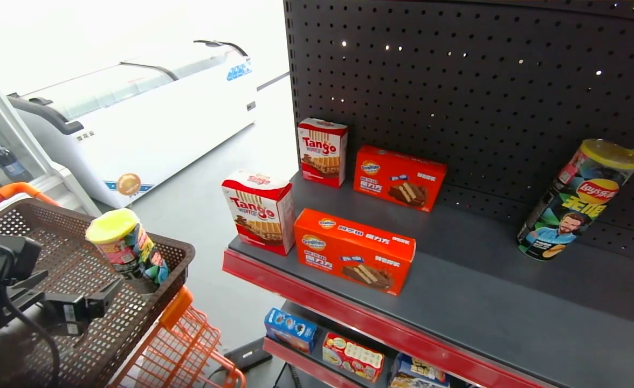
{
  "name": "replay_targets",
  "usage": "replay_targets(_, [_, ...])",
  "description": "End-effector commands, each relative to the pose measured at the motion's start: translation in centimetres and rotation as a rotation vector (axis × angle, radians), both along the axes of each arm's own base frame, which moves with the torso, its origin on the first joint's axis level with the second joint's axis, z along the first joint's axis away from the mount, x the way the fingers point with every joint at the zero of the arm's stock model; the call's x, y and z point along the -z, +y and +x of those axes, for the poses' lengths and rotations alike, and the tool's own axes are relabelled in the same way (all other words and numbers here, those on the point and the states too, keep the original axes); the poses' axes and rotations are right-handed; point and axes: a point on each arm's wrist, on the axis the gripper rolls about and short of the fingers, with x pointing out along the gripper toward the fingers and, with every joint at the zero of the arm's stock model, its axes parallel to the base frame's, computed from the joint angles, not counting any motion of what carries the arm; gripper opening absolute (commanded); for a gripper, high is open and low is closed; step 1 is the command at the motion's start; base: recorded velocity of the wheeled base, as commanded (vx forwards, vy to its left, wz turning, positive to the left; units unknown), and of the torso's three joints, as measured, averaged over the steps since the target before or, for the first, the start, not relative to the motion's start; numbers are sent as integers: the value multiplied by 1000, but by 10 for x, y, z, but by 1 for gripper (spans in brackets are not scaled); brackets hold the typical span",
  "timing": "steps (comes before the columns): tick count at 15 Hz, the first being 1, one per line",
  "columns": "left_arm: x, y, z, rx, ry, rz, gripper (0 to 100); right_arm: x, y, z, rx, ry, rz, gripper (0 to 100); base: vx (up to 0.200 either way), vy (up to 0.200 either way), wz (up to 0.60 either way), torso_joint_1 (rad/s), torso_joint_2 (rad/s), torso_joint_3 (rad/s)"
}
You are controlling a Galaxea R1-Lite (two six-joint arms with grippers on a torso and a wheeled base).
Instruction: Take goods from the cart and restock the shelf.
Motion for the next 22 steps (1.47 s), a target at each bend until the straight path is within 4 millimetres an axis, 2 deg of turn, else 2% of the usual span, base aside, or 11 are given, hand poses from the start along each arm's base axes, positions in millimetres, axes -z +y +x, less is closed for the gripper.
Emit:
replay_targets(1, [19, 8, 45, 4, 49, -17, 100, 0, 0, 0, 0, 0, 0, 100, 0, 0, 0, 0, 0, 0])
replay_targets(6, [35, 11, 87, 19, 15, -12, 100, 0, 0, 0, 0, 0, 0, 100, 0, 0, 0, 0, 0, 0])
replay_targets(14, [49, 17, 115, 3, 14, -68, 100, 0, 0, 0, 0, 0, 0, 100, 0, 0, 0, 0, 0, 0])
replay_targets(15, [50, 17, 117, 1, 6, -69, 0, 0, 0, 0, 0, 1, 0, 100, 0, 0, 0, 0, 0, 0])
replay_targets(20, [48, 18, 124, -1, -25, -88, 0, 0, 0, 0, 0, 1, 0, 100, 0, 0, 0, 0, 0, 0])
replay_targets(21, [44, 17, 125, 3, -38, -85, 0, 0, 0, 0, 0, 0, 0, 100, 0, 0, 0, 0, 0, 0])
replay_targets(22, [30, 10, 125, 24, -88, -79, 0, 0, 0, 0, 0, 1, 0, 100, 0, 0, 0, 0, 0, 0])
